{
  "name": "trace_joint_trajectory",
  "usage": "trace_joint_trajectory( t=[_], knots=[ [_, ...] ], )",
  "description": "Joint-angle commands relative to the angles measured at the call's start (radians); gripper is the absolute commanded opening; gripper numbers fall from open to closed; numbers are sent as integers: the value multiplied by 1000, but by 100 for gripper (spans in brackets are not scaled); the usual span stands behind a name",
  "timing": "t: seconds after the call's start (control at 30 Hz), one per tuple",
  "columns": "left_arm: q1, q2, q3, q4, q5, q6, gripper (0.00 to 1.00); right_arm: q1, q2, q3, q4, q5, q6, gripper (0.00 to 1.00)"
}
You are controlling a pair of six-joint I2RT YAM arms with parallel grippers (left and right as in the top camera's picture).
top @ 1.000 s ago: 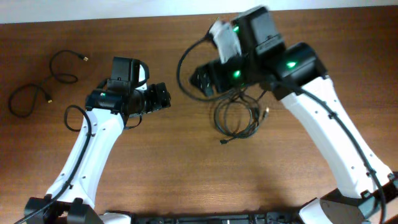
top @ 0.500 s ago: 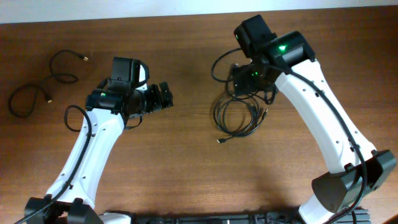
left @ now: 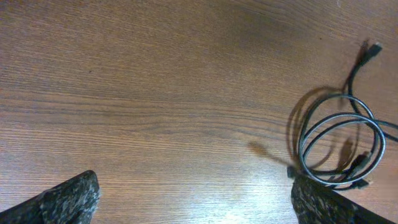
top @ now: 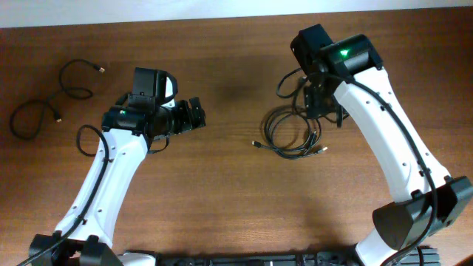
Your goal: Untangle cables
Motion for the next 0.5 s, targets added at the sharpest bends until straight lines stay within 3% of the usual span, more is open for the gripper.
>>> trace_joint_trajectory(
  t=[0.0, 0.1, 0.23, 0.47],
  knots=[
    [3, -10, 5, -1, 0, -3, 99, -21, 5, -5, 54, 257, 85, 99],
    [3, -10, 5, -1, 0, -6, 99, -19, 5, -5, 119, 130, 26, 99],
    [3, -10, 5, 0, 0, -6, 99, -15, 5, -11, 134, -372, -129, 99],
    [-17, -10, 5, 14, 71, -5, 99, -31, 0, -7, 149, -370, -112, 99]
  ],
)
